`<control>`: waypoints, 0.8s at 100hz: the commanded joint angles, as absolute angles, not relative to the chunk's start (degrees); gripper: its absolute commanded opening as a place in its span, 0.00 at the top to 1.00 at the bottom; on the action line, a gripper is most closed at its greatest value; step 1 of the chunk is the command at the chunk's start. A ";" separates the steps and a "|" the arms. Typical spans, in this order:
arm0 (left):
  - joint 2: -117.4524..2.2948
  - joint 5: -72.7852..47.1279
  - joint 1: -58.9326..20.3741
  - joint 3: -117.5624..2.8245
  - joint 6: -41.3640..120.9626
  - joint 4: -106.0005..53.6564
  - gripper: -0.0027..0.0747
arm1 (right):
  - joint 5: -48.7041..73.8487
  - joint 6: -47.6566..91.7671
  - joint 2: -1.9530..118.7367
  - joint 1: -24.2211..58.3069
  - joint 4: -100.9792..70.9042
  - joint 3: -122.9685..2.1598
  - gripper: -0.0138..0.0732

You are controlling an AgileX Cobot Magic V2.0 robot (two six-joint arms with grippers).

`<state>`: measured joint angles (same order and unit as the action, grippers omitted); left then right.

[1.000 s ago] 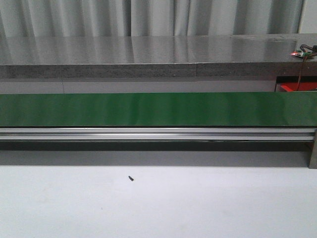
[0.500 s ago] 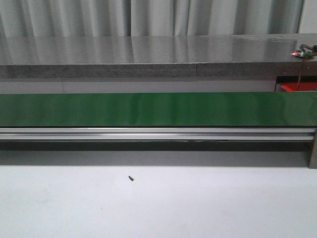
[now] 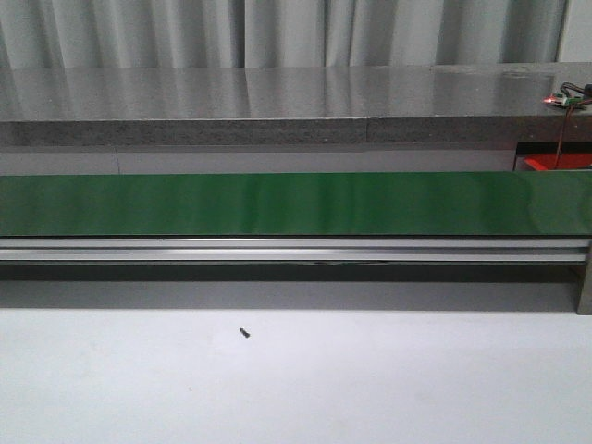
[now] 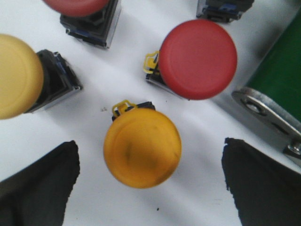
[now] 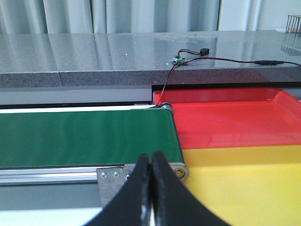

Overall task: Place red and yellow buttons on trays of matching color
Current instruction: 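Grasp a yellow push-button with the left gripper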

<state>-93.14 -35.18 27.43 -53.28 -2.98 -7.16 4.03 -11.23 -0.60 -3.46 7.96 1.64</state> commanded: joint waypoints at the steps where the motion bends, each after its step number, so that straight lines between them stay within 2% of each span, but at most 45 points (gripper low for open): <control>1: -92.87 -32.97 27.50 -55.09 -3.02 -7.78 0.22 | -0.66 -11.15 -1.61 -3.33 8.17 0.61 0.92; 10: -94.21 -32.86 27.50 -55.14 -3.02 -7.78 0.30 | -0.66 -11.15 -1.61 -3.33 8.17 0.61 0.92; 31: -94.61 -31.99 27.50 -55.14 -3.02 -7.65 0.69 | -0.66 -11.15 -1.61 -3.33 8.17 0.61 0.92; 36: -94.61 -31.95 27.50 -55.14 -3.02 -7.65 0.74 | -0.66 -11.15 -1.61 -3.33 8.17 0.61 0.92; 57: -93.90 -33.20 27.50 -55.14 -3.02 -7.65 0.77 | -0.66 -11.15 -1.61 -3.33 8.17 0.61 0.92; 80: -86.09 -37.32 27.38 -55.01 -2.46 -7.65 0.77 | -0.66 -11.15 -1.61 -3.33 8.17 0.61 0.92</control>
<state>-91.82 -36.49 27.43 -53.52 -2.85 -7.15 4.03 -11.23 -0.60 -3.46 7.96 1.64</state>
